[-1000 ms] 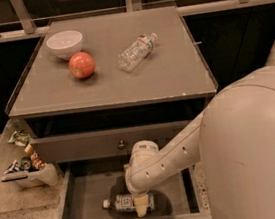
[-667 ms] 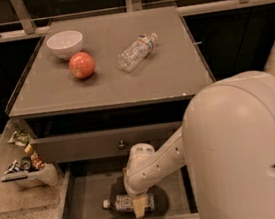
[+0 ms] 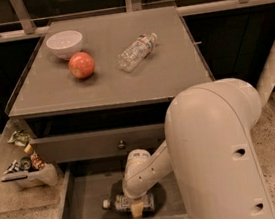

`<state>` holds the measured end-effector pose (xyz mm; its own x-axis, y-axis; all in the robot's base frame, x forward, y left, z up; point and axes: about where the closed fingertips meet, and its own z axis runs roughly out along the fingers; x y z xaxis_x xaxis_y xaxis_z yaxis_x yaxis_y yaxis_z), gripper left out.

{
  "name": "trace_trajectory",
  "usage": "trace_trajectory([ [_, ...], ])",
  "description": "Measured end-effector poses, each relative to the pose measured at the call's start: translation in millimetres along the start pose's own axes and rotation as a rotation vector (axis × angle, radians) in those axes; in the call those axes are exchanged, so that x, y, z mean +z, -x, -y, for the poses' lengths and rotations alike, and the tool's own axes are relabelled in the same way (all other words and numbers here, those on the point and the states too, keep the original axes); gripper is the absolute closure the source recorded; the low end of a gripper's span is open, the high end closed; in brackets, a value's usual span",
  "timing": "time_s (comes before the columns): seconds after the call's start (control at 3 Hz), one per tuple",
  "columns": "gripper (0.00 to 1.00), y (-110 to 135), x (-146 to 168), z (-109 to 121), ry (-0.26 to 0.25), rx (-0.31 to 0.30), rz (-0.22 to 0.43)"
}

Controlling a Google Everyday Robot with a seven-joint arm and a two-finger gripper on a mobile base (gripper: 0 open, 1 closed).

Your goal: Pick water bottle from middle drawer and place on counter

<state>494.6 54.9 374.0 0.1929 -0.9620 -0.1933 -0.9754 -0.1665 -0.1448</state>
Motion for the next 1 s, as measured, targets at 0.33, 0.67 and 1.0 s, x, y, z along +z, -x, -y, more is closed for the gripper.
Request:
trace_trajectory([
  [0.33, 0.18, 0.0, 0.0, 0.0, 0.000, 0.000, 0.000],
  [0.67, 0.41, 0.0, 0.0, 0.0, 0.000, 0.000, 0.000],
  [1.0, 0.65, 0.0, 0.0, 0.0, 0.000, 0.000, 0.000],
])
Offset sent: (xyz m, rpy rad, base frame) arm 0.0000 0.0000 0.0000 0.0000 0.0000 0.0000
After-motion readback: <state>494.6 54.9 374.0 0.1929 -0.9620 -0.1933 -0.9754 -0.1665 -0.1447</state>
